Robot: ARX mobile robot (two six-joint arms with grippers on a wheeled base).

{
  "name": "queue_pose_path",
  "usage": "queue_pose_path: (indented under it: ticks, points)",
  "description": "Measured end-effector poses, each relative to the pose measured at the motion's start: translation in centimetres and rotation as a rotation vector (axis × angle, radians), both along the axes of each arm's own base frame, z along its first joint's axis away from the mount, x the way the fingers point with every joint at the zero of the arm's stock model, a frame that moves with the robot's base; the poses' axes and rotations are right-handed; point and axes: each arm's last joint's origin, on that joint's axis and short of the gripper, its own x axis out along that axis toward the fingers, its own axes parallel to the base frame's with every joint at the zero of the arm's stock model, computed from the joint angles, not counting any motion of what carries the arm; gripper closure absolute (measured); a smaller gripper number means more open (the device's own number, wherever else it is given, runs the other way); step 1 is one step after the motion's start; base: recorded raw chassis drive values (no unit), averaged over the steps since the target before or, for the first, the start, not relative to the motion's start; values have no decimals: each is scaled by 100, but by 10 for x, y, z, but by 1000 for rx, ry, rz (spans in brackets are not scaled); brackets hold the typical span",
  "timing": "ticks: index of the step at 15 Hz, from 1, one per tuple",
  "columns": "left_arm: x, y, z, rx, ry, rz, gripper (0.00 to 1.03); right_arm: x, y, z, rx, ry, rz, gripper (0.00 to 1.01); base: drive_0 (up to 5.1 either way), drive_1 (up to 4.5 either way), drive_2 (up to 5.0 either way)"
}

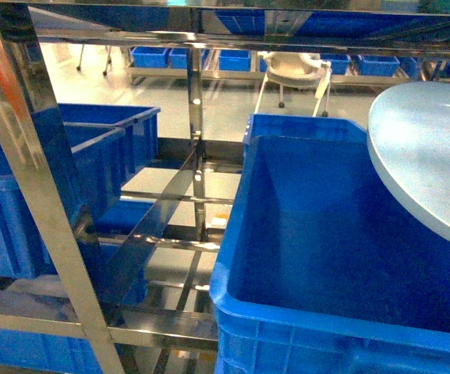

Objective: Place blue tray on left shelf second layer neatly

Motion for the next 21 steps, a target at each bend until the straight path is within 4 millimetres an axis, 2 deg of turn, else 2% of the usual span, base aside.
queue_pose_path:
  ticks: [2,6,11,14,16,18,20,21]
  points:
    - [0,0,0,0,0,0,5,12,11,-9,5,33,21,99,0,0,0]
    - [0,0,0,0,0,0,5,35,39,-43,-25,170,13,99,0,0,0]
    - [0,0,0,0,0,0,5,63,50,-48,-26,176,-42,99,0,0,0]
    - [0,0,0,0,-1,1,5,68,53,-58,-35,235,-54,99,0,0,0]
    - [0,0,0,0,0,0,5,68,55,-57,-18,197,-59,99,0,0,0]
    - [0,0,0,0,0,0,5,61,64,-51,-36,150,-54,78,0,0,0]
    - [0,0,0,0,0,0,5,41,71,-26,10,124,-12,56,0,0,0]
    - [0,0,0,0,0,0,5,24,72,-14,22,116,-9,43,0,0,0]
